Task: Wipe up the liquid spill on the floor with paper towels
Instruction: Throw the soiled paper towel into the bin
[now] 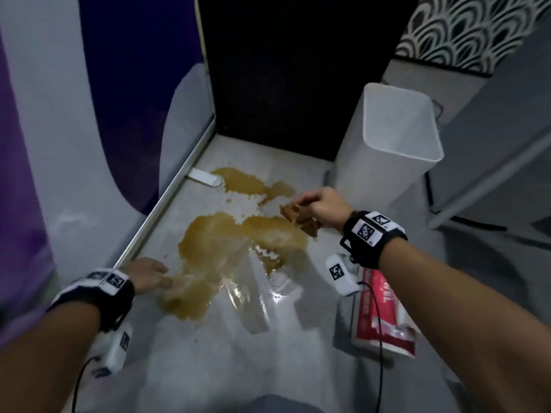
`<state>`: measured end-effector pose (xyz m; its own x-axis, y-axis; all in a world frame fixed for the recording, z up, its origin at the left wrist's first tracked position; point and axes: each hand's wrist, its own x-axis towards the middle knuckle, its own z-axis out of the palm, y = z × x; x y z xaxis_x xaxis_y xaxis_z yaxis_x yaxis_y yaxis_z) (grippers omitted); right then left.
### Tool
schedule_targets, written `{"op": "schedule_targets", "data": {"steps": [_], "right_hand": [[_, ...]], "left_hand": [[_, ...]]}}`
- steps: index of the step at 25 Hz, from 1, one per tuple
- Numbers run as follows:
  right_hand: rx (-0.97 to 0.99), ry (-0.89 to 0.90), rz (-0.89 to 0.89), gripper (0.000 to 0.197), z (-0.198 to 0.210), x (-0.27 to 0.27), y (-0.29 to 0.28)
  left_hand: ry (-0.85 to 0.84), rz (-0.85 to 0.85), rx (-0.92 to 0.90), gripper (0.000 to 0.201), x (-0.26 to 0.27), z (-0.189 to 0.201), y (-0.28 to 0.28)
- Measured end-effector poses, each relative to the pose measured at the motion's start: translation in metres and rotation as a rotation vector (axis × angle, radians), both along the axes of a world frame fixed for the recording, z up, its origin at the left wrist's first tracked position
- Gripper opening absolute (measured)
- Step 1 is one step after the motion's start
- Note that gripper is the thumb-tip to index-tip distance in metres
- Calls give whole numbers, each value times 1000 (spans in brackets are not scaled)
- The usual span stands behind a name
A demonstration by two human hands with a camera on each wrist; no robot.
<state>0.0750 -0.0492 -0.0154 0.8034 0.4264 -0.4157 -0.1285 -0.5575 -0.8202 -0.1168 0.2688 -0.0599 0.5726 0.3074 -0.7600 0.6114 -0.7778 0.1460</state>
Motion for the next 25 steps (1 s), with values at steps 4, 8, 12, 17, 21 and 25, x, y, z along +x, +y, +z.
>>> {"op": "schedule_targets", "data": {"steps": [4,8,12,17,21,25], "right_hand": [[244,-41,-181,29,80,22,-33],[482,-202,-451,24,123,51,-72],[353,-655,-624,29,114,73,-99],[-333,-763,-196,32,71,77,-123],[-174,-851,-423,20,63,31,-162],[-382,-859,-592,35,35,-46,-210]], "left_hand": [[-290,-224,73,51,101,79,-51],[-439,-501,114,61,168,142,-143],[-648,-600,14,85,198,163,-227],[-559,-773,122,99,204,133,-282],[-558,-764,180,98,202,115,-281],[-900,-743,31,70,177,100,-293]]}}
